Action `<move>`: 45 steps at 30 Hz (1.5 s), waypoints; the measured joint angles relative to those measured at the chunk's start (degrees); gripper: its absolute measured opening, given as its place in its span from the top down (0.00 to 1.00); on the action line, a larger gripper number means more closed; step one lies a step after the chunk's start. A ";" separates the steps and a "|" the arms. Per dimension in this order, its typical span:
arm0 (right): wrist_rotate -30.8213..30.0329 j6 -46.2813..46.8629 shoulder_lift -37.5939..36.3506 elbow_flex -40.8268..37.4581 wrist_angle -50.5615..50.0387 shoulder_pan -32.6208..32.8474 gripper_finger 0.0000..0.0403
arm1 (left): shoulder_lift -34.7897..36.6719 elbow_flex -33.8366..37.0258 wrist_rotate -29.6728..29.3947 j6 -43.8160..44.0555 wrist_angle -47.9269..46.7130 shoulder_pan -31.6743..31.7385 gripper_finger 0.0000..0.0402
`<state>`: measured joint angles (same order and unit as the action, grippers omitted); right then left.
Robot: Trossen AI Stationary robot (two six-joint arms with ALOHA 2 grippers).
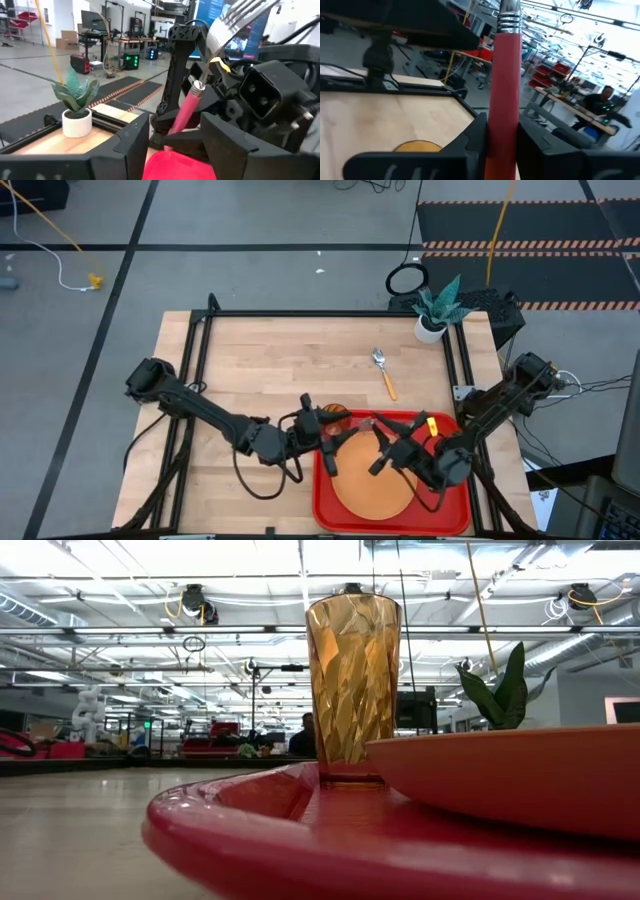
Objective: Pick and place plate/cup/fork/spoon on tray
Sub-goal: Put the pink fork to the right of the orange plate on the red tray
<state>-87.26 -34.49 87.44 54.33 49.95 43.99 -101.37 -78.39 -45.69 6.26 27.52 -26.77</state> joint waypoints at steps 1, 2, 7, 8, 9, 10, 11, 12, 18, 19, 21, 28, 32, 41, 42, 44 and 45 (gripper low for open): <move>-0.03 0.69 -0.02 0.02 -0.01 0.42 0.86 | 0.75 0.00 0.02 -0.17 -1.46 -0.15 0.54; -0.04 1.55 0.03 0.00 -0.11 0.84 0.86 | 1.67 0.00 0.08 -0.20 -3.46 -0.37 0.54; -0.14 7.50 0.03 0.00 -2.00 3.00 0.86 | 6.50 0.00 0.63 0.11 -15.12 -1.11 0.53; -0.20 8.87 0.03 0.00 -2.68 3.61 0.86 | 7.28 0.00 0.62 0.43 -17.17 -1.13 0.52; -0.55 10.30 0.06 0.01 -3.19 4.28 0.86 | 8.06 0.00 0.61 0.83 -19.04 -1.13 0.52; -1.22 11.76 0.08 0.00 -3.52 4.95 0.86 | 8.90 0.00 0.61 1.07 -21.33 -1.13 0.52; -1.45 13.50 0.08 -0.01 -3.89 5.68 0.86 | 9.66 0.00 0.63 1.19 -23.64 -1.14 0.52; -1.29 15.59 0.04 -0.18 -3.94 6.34 0.86 | 10.30 0.00 0.61 1.39 -25.42 -1.13 0.52; 1.92 32.32 0.05 -4.60 -3.95 9.42 0.86 | 11.94 0.00 0.61 2.26 -31.08 -0.74 0.52; 2.67 35.81 0.05 -5.50 -3.89 9.83 0.86 | 11.94 0.00 0.61 2.23 -31.26 -0.74 0.52; 4.52 42.47 0.05 -7.63 -3.95 10.76 0.86 | 11.96 0.00 0.61 1.80 -31.34 -0.74 0.52; 12.41 69.79 0.05 -13.62 -10.16 13.82 0.86 | 11.96 0.00 0.58 1.60 -33.05 -0.14 0.52; 22.61 90.47 0.05 -14.41 -21.61 14.28 0.86 | 11.96 0.00 0.61 2.35 -33.58 -0.15 0.52; 43.52 117.65 -1.41 -11.75 -44.06 15.01 0.86 | 11.96 0.00 1.43 6.43 -37.28 -0.36 0.52; 45.82 120.51 -1.83 -10.78 -48.04 15.14 0.86 | 11.96 0.00 2.06 6.82 -37.92 -0.37 0.52; 49.42 124.96 -3.36 -8.08 -57.03 15.38 0.86 | 11.96 0.00 2.80 7.54 -39.06 -0.37 0.52; 51.18 126.87 -4.41 -6.39 -62.36 15.39 0.86 | 11.96 0.00 3.08 7.78 -39.62 -0.37 0.52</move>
<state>-36.07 92.38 83.03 47.93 -12.42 59.37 -89.41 -78.39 -42.61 14.04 -12.09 -27.14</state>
